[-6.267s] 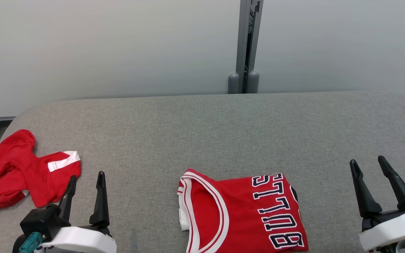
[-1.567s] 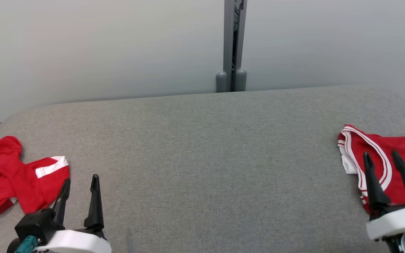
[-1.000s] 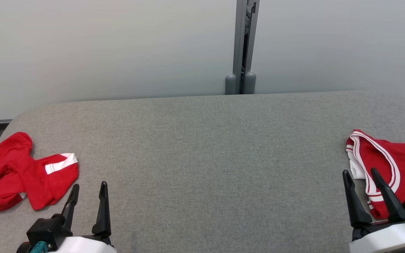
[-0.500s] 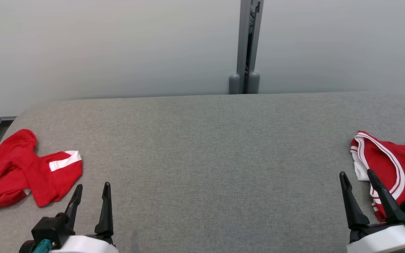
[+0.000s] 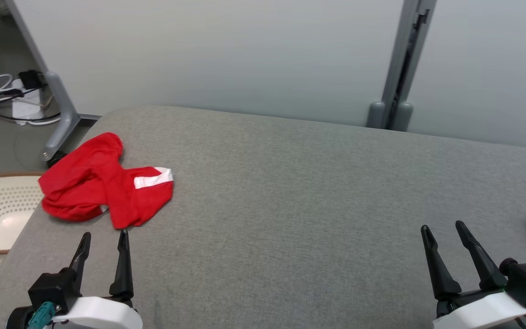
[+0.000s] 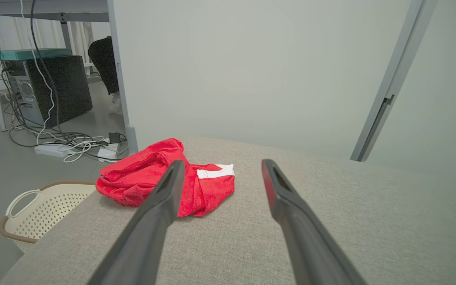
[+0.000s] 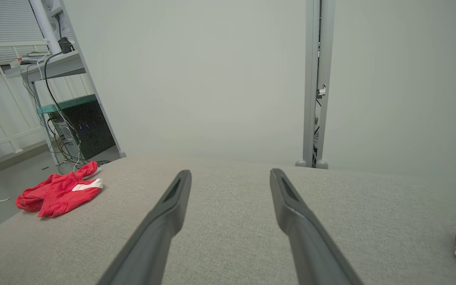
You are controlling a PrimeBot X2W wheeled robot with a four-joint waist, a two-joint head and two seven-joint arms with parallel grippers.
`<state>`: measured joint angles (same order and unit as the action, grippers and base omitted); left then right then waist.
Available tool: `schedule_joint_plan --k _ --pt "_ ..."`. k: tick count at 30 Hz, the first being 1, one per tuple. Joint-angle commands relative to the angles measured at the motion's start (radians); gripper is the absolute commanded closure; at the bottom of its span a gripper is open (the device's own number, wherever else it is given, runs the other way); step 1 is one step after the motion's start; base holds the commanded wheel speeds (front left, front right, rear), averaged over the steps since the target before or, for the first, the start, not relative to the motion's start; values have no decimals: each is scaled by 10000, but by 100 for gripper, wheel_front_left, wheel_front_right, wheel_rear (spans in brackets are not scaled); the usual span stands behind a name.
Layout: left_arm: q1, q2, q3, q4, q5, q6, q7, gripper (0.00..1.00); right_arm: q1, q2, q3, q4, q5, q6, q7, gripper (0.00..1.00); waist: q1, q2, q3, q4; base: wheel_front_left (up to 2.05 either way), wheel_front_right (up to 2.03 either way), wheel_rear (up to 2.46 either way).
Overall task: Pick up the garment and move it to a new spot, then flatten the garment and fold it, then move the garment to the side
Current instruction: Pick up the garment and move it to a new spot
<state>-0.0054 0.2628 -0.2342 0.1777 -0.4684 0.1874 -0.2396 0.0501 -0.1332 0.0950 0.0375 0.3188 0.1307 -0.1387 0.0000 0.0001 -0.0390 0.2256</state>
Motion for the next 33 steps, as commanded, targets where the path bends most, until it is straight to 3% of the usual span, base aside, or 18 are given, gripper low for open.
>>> schedule_joint_plan --k 1,7,13,17,26,33 --pt "-105 60 43 -47 32 101 14 0 -129 -66 28 23 91 1 -77 0 0 -1 59 577 0 0 0" --pt "-167 89 -85 -334 41 150 291 0 -235 -121 198 42 112 1 -274 0 0 -1 139 1244 0 0 0" --pt "-414 59 -53 -485 -266 193 898 0 -390 -190 299 138 154 1 -254 0 0 -1 185 1378 0 0 0" --pt "-967 344 -2 -583 -484 90 1710 0 -507 -232 410 95 172 1 -202 0 0 -1 305 1339 0 0 0" --pt "-3491 1178 467 -92 -1270 -11 4446 0 -1614 -623 897 -332 239 0 39 0 0 -1 1678 515 0 0 0" --pt "-5315 1933 979 1535 -2362 -431 6591 0 -2934 -928 1381 -539 325 1 70 0 0 -1 3048 -492 0 0 0"
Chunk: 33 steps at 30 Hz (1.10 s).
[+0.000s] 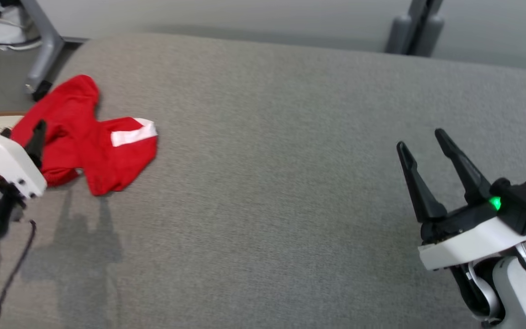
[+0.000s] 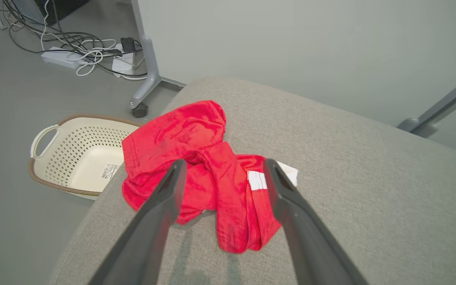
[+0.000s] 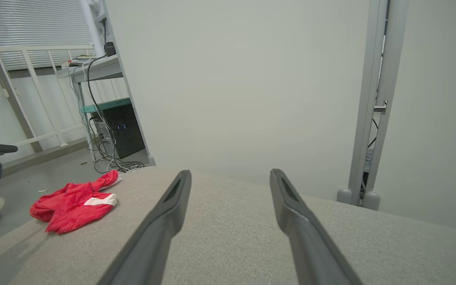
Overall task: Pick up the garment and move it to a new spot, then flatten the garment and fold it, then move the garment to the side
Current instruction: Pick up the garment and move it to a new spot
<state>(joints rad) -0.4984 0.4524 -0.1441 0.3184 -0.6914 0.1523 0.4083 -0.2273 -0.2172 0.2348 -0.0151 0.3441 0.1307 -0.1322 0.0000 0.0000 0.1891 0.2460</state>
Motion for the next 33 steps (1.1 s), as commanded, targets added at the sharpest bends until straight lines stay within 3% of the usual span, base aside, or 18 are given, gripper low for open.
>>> schedule_joint_plan --k 1,8,20,21,22,23,24,33 --pt "-624 139 137 379 -243 -128 344 0 -296 -117 21 -17 94 1 -4 0 0 0 938 -822 0 0 0" --pt "-1780 344 287 2412 -767 -483 1083 0 -805 -189 116 73 138 1 -161 0 0 0 1806 -1481 0 0 0" --pt "-1873 -224 -322 5807 -766 -1068 1440 0 -1138 -246 176 182 171 1 -304 0 0 0 2281 -1982 0 0 0" --pt "-1835 -254 -360 5980 -786 -1139 1494 16 -1131 -243 174 204 173 1 -310 0 0 0 2261 -1987 0 0 0" --pt "-1848 -271 -381 6126 -798 -1198 1485 59 -1124 -246 163 232 168 1 -323 0 0 0 2237 -1985 0 0 0" --pt "-1882 -272 -414 6235 -774 -1253 1413 94 -1111 -241 149 264 168 1 -342 0 0 0 2209 -1976 0 0 0" --pt "-1934 -264 -441 6305 -715 -1296 1302 100 -1081 -227 140 301 161 1 -363 0 0 0 2155 -1959 0 0 0" --pt "-2682 100 -720 5977 -159 -1961 -341 100 -815 40 92 771 260 1 -613 0 0 0 1127 -2013 0 0 0"
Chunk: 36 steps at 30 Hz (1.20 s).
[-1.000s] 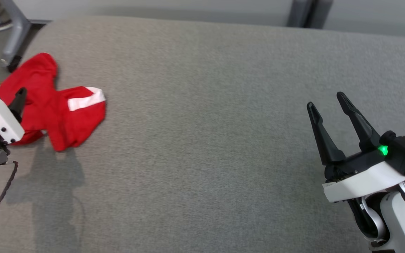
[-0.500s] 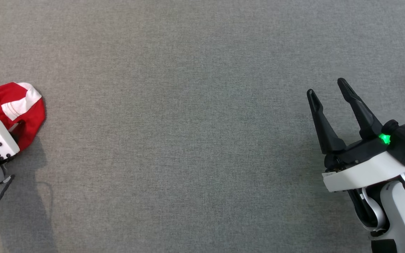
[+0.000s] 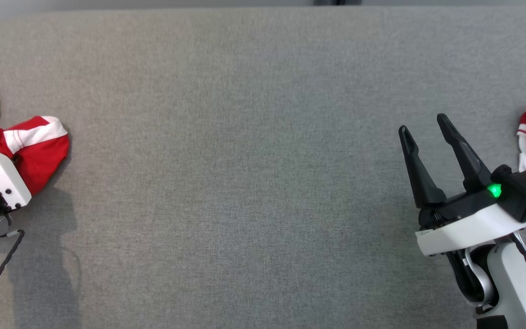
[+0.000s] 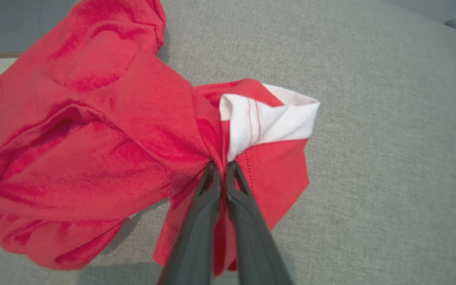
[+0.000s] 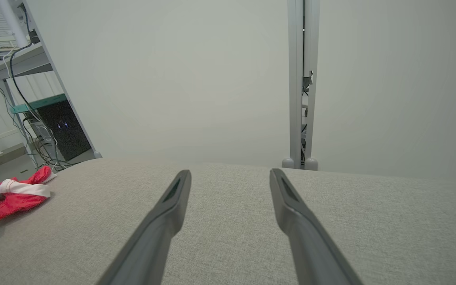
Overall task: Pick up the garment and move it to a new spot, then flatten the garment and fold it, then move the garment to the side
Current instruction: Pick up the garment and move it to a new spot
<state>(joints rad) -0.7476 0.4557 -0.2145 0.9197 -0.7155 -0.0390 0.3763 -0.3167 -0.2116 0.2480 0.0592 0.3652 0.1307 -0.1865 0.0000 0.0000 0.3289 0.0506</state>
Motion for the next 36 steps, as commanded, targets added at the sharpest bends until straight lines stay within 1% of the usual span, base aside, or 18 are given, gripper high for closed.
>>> schedule_joint_plan --k 1,6,10,15,19,22,26,28,29,31,33,36 --pt "-165 116 -103 -102 160 -101 -85 100 145 35 -36 118 67 1 -121 0 0 0 -468 -101 0 0 0" --pt "41 221 -493 -965 471 -306 -193 100 521 208 -152 446 170 1 -267 0 0 0 -1343 -373 0 0 0" --pt "419 73 -806 -2150 610 -335 -92 100 914 313 -343 628 218 1 -344 0 0 0 -1981 -627 0 0 0" --pt "1017 -430 -1259 -3996 693 -14 250 100 1401 412 -644 707 242 1 -368 0 0 0 -2623 -1061 0 0 0" --pt "1597 -958 -1825 -5390 866 317 556 100 1598 433 -817 609 189 1 -298 0 0 0 -2832 -1574 0 0 0" --pt "1890 -1434 -2286 -6067 1000 559 740 100 1674 420 -922 522 148 1 -202 0 0 0 -2869 -1984 0 0 0" --pt "2063 -2179 -2838 -6292 1162 792 755 100 1659 410 -908 400 156 0 -88 0 0 0 -2783 -2594 0 0 0" --pt "2008 -2663 -3112 -6225 1213 882 677 100 1599 395 -930 348 171 1 -67 0 0 0 -2691 -2864 0 0 0" --pt "2008 -2663 -3112 -6225 1213 882 677 100 1599 395 -930 348 171 1 -67 0 0 0 -2691 -2864 0 0 0" --pt "1887 -3093 -3308 -6033 1247 958 550 100 1532 412 -887 331 162 1 -32 0 0 0 -2595 -3137 0 0 0" --pt "1720 -3379 -3477 -5784 1308 1005 381 100 1454 429 -844 327 184 1 -29 0 0 0 -2468 -3394 0 0 0" --pt "1447 -3734 -3746 -5199 1336 945 -14 100 1361 494 -710 413 234 1 -78 0 0 0 -2293 -3715 0 0 0"
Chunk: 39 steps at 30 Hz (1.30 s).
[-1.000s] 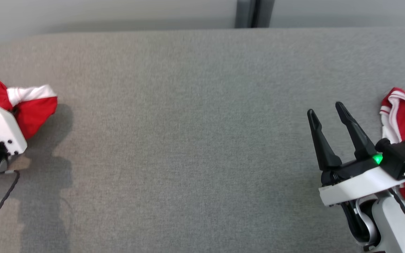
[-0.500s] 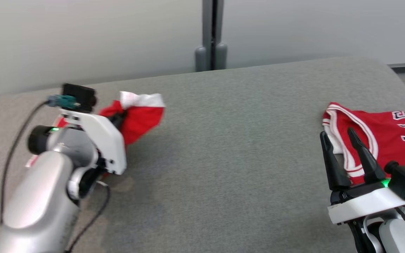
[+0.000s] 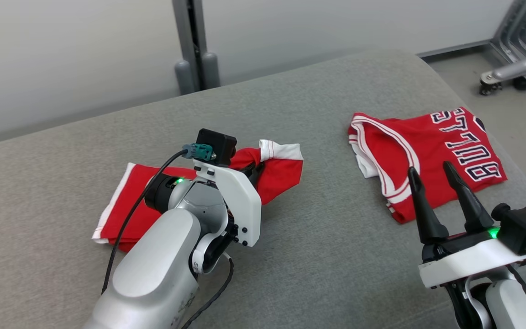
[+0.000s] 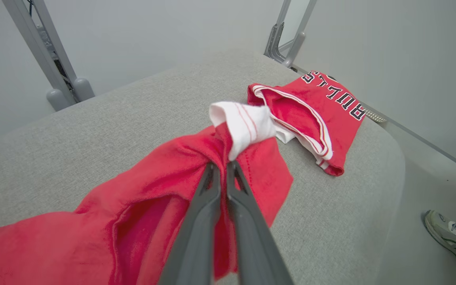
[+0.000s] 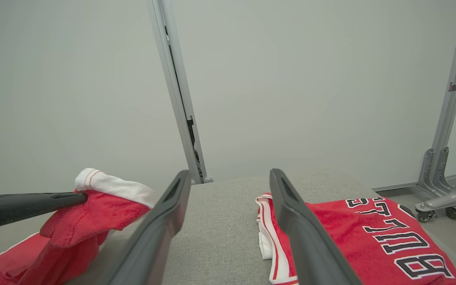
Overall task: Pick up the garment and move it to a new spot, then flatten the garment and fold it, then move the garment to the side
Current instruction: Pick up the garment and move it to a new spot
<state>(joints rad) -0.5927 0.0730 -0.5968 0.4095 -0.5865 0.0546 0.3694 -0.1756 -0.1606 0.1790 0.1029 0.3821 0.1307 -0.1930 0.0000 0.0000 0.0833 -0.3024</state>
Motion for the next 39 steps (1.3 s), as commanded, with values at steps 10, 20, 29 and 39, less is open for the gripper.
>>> schedule_joint_plan --k 10,20,29,39 --pt "-954 -187 -729 1676 -307 -347 -1286 0 -206 -20 28 391 123 1 -239 0 0 0 238 -315 0 0 0" --pt "-651 152 -852 1152 -338 -223 -2444 0 293 -229 -300 158 -22 1 -72 0 0 0 -277 883 0 0 0" --pt "788 1578 -36 -608 -280 464 -3747 0 844 -295 -667 -342 -113 1 192 0 0 0 -492 1638 0 0 0" --pt "2771 2791 1178 -2392 -418 1828 -4735 0 1275 -141 -1037 -775 -166 1 276 0 0 0 -681 1936 0 0 0"
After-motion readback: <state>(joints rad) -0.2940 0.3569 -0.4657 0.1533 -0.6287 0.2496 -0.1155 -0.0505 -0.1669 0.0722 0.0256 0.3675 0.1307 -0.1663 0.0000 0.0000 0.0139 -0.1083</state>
